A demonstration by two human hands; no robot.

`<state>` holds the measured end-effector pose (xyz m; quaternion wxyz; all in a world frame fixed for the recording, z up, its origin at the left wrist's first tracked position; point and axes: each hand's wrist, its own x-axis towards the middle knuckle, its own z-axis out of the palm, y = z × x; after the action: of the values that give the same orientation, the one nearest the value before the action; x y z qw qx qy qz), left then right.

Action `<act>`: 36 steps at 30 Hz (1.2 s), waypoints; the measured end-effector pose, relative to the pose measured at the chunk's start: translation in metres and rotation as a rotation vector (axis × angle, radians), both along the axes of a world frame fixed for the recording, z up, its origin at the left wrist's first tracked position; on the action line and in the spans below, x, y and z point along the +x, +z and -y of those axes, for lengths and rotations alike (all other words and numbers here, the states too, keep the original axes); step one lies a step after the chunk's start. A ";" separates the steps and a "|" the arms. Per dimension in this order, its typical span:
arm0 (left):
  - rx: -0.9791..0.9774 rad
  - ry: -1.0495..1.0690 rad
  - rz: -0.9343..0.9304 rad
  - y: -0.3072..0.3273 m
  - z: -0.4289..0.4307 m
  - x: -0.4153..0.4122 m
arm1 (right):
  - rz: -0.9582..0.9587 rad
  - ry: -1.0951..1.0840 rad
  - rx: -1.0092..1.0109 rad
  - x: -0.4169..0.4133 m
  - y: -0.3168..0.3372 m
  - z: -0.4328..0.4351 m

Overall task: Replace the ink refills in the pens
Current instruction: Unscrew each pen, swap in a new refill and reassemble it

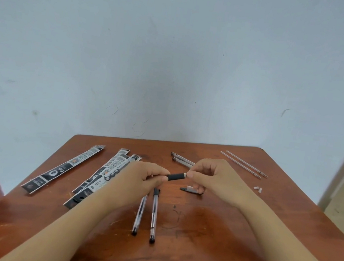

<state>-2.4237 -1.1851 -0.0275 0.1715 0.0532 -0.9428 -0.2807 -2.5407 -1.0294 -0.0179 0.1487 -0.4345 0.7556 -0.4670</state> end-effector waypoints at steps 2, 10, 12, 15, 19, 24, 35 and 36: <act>-0.004 0.000 -0.003 0.000 0.000 0.000 | 0.010 0.036 0.014 0.000 0.000 0.000; 0.000 0.016 -0.053 0.002 -0.002 0.001 | 0.114 -0.005 -0.008 0.001 -0.001 0.002; -0.008 0.011 -0.046 0.002 -0.002 0.001 | 0.116 -0.035 -0.010 0.000 -0.001 0.002; -0.031 0.003 -0.027 0.002 -0.002 0.001 | 0.077 -0.026 -0.024 0.000 -0.001 0.000; -0.039 0.010 -0.025 0.002 -0.002 0.001 | 0.072 0.036 -0.031 0.000 0.000 -0.001; -0.040 0.006 -0.025 0.002 -0.003 0.001 | 0.101 0.040 -0.023 0.002 -0.001 0.002; -0.045 0.009 -0.018 0.002 -0.002 0.000 | 0.052 -0.010 -0.058 0.003 0.002 0.000; -0.040 0.008 -0.020 0.002 -0.002 0.000 | 0.049 -0.015 -0.060 0.003 0.002 0.000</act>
<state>-2.4239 -1.1831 -0.0259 0.1833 0.0508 -0.9463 -0.2615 -2.5374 -1.0297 -0.0154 0.1507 -0.4212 0.7408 -0.5010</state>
